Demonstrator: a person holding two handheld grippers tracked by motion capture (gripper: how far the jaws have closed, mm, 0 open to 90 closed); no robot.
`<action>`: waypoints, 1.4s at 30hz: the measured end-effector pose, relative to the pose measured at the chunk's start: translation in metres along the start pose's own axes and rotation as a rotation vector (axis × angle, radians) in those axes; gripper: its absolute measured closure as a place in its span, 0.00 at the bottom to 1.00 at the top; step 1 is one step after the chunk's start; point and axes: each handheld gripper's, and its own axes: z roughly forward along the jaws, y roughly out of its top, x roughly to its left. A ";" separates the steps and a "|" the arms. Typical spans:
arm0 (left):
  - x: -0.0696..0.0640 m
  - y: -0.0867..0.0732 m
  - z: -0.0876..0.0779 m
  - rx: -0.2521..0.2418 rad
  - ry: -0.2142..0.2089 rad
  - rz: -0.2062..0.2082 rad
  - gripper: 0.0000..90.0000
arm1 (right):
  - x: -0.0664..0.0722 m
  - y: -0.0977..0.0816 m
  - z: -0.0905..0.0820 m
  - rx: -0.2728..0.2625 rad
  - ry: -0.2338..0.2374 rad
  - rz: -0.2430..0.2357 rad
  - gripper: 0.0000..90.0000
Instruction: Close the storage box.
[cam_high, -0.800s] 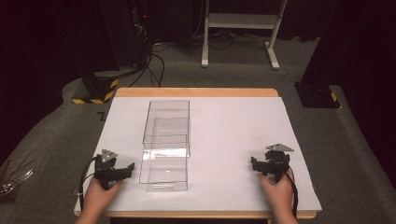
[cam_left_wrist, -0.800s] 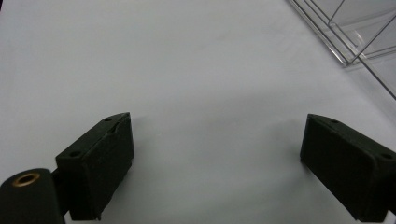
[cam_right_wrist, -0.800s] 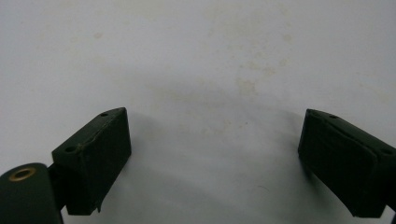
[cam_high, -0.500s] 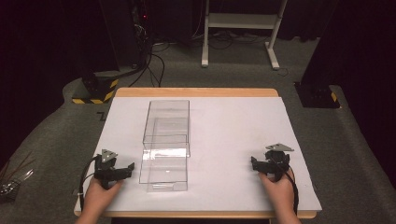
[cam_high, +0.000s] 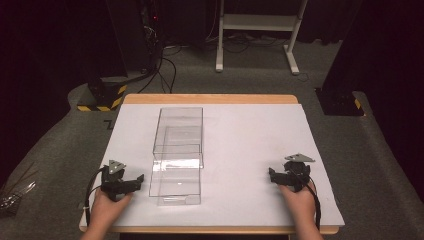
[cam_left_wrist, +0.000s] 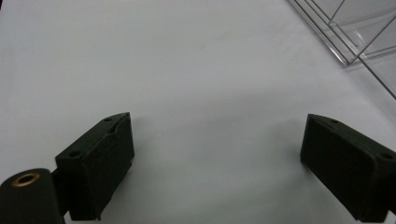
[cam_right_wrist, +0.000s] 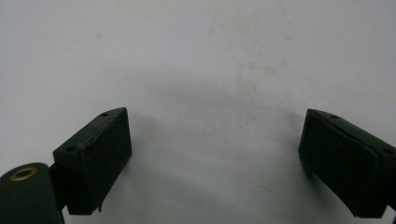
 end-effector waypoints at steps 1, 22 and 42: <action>0.000 0.000 0.000 0.000 0.000 0.000 0.11 | 0.000 0.000 0.000 0.000 0.000 0.000 0.10; 0.000 0.001 -0.013 -0.046 -0.047 0.025 0.11 | 0.001 0.001 -0.004 0.003 -0.006 -0.007 0.16; -0.002 0.009 -0.038 -0.126 -0.089 0.033 0.11 | 0.005 -0.007 -0.009 -0.009 0.007 -0.019 0.16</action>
